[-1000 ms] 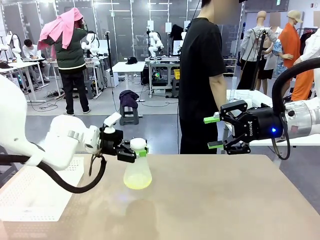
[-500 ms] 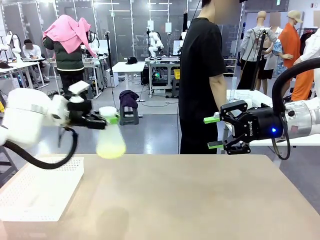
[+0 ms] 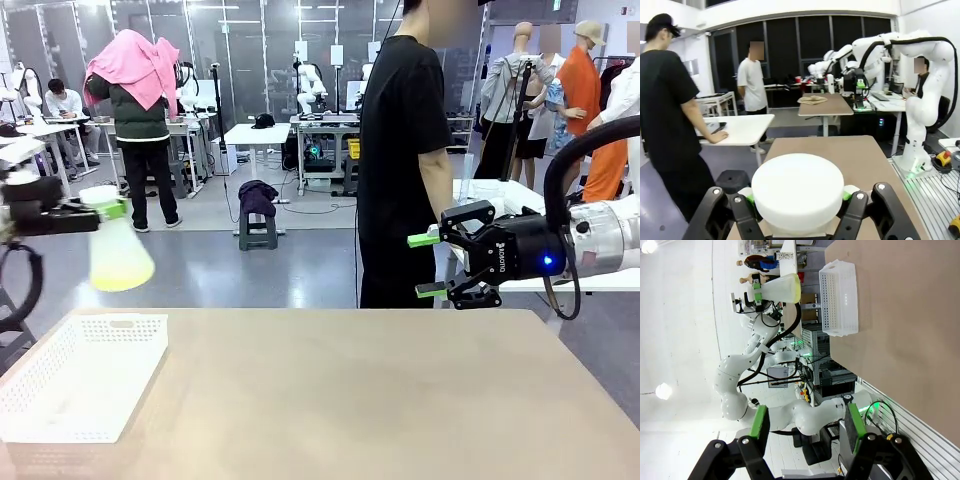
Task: Prepare the solutions needed for the experiment.
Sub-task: When the human places the Big flask in the center of the table, pick up the Big flask and place it in the left Organizing basket.
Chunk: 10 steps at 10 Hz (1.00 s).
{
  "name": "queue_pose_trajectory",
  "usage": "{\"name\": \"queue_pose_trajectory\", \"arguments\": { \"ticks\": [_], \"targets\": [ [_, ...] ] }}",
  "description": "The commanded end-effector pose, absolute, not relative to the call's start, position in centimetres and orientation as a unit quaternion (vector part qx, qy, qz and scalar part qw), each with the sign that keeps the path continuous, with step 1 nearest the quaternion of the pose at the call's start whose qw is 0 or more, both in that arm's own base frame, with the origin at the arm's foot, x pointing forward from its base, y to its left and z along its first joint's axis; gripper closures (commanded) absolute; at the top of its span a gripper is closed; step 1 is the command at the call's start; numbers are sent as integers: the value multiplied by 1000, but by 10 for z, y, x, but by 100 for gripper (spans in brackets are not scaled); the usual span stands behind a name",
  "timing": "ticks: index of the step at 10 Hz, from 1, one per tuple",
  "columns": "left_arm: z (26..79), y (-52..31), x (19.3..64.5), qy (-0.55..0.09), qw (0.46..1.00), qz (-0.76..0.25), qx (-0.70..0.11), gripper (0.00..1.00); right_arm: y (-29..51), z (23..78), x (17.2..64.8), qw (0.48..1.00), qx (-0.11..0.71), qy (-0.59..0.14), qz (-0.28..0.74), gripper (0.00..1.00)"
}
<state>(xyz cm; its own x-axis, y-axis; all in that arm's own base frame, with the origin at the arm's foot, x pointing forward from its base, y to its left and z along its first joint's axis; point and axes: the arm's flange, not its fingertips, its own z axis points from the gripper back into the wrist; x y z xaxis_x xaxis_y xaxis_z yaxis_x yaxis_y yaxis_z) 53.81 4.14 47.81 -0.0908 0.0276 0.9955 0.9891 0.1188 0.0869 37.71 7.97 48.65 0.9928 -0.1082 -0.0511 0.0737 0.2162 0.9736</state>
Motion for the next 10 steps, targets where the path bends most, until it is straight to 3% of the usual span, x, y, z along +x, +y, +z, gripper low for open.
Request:
{"name": "queue_pose_trajectory", "arguments": {
  "ticks": [1,7,8,10],
  "targets": [
    [466,64,528,-581,481,-483,-445,96,81,487,377,775,629,-14,-59,23],
    [424,103,505,-582,473,-484,-450,96,81,487,377,775,629,-14,-59,23],
    [425,96,518,-588,501,-468,-429,96,81,487,377,775,629,-14,-59,23],
    [425,96,518,-588,501,-468,-429,96,81,487,377,775,629,-14,-59,23]
  ]
}}
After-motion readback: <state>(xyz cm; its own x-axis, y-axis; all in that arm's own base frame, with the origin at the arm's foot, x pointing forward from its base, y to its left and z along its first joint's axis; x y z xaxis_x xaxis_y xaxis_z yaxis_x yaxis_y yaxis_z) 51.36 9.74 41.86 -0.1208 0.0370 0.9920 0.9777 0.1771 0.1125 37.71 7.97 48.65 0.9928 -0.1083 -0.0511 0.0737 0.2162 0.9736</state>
